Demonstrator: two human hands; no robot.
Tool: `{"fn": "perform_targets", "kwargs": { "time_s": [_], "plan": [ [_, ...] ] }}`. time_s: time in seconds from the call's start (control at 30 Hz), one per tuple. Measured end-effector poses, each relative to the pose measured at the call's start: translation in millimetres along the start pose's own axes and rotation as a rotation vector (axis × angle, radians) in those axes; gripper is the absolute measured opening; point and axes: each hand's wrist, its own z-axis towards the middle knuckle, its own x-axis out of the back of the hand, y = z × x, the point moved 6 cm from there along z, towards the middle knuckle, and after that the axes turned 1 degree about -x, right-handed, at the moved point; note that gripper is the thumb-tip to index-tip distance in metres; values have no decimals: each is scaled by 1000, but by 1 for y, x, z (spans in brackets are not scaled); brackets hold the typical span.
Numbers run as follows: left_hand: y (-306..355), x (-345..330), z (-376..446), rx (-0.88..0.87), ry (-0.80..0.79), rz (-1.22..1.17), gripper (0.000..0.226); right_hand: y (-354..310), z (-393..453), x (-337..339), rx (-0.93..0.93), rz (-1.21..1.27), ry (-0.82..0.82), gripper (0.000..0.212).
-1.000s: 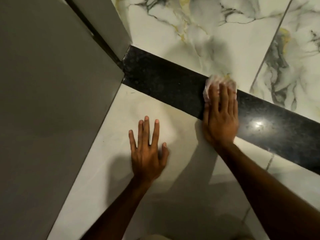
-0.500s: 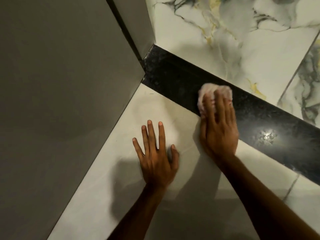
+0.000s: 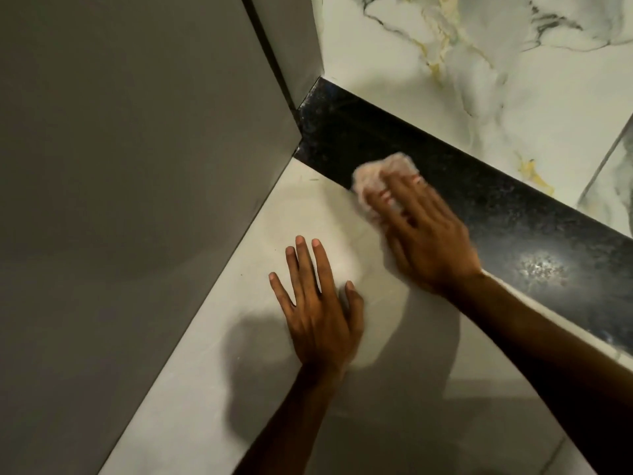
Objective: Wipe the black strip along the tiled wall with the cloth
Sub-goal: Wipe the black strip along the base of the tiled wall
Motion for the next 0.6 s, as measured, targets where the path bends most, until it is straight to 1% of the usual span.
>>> {"fn": "perform_targets", "kwargs": {
  "time_s": [0.1,0.13,0.17,0.2,0.27,0.3,0.33,0.37,0.4,0.47,0.5,0.53,0.6],
  "plan": [
    [0,0,-1,-3,7,-8,72,20,46,12,-306,59,91,63],
    [0,0,-1,-13,15,-21,71,19,65,13,-376,88,103,63],
    [-1,0,-1,-20,27,-32,70,13,84,12,-401,128,96,64],
    [-1,0,-1,-26,36,-39,68,3,98,10,-376,154,73,66],
    [-2,2,-1,-37,31,-50,66,-29,102,8,-200,140,5,69],
    [-2,3,-1,-40,23,-55,66,-43,87,7,-108,138,-19,69],
    [-3,4,-1,-40,15,-52,65,-52,63,5,-55,147,-27,68],
    [-2,5,0,-50,4,-46,65,-53,31,6,-42,145,-17,68],
    [-1,6,1,-79,-13,-41,66,-47,-4,7,-72,145,13,68],
    [8,3,0,-206,-75,-54,67,-15,-69,11,-238,141,84,67],
    [12,1,-1,-281,-110,-63,67,7,-88,13,-344,130,113,65],
    [17,-1,-2,-350,-145,-71,68,30,-97,15,-458,98,137,63],
    [25,-6,-4,-461,-195,-83,71,69,-89,21,-660,62,182,62]
  ]
}}
